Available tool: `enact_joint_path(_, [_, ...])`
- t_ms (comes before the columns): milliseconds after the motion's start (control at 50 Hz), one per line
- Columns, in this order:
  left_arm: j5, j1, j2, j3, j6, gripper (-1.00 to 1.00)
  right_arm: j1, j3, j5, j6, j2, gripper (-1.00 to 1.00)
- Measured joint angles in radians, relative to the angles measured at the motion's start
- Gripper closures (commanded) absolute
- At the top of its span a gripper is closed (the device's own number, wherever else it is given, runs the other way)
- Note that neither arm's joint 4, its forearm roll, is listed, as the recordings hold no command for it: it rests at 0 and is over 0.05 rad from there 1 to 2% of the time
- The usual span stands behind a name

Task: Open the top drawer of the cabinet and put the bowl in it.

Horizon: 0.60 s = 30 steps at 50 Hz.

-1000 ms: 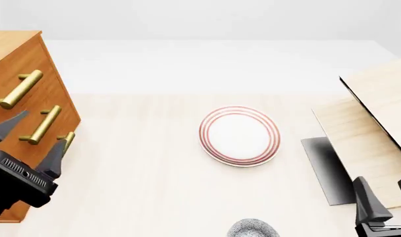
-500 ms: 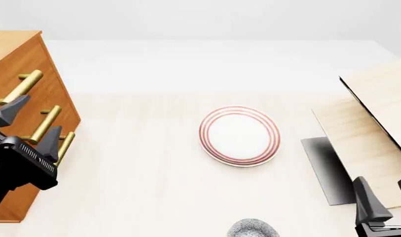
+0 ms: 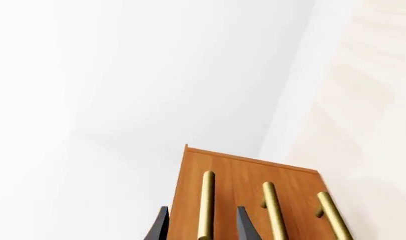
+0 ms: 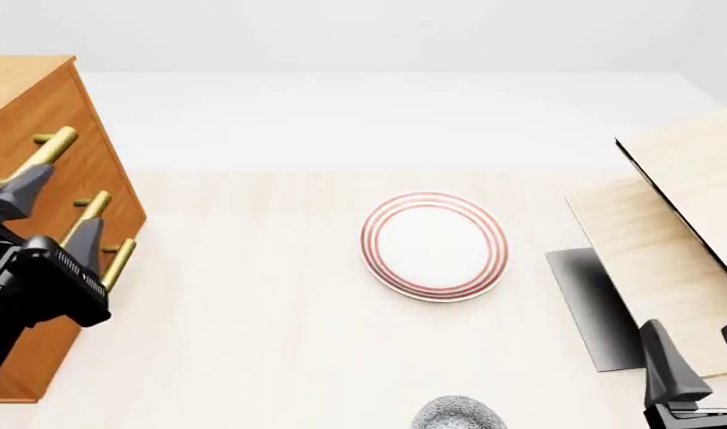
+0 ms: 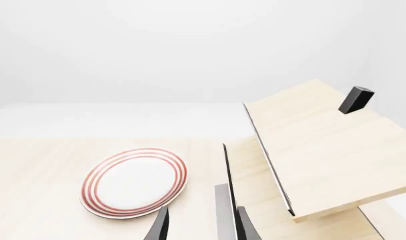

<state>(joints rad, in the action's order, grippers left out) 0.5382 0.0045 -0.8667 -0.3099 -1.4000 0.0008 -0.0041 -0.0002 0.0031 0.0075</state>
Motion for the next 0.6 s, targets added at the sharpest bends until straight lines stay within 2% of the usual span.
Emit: enact_joint_path(600, [0.094, 0.081, -0.108, -0.03, -0.043, -1.0, 0.0, 0.0, 0.0, 0.0, 0.0, -1.0])
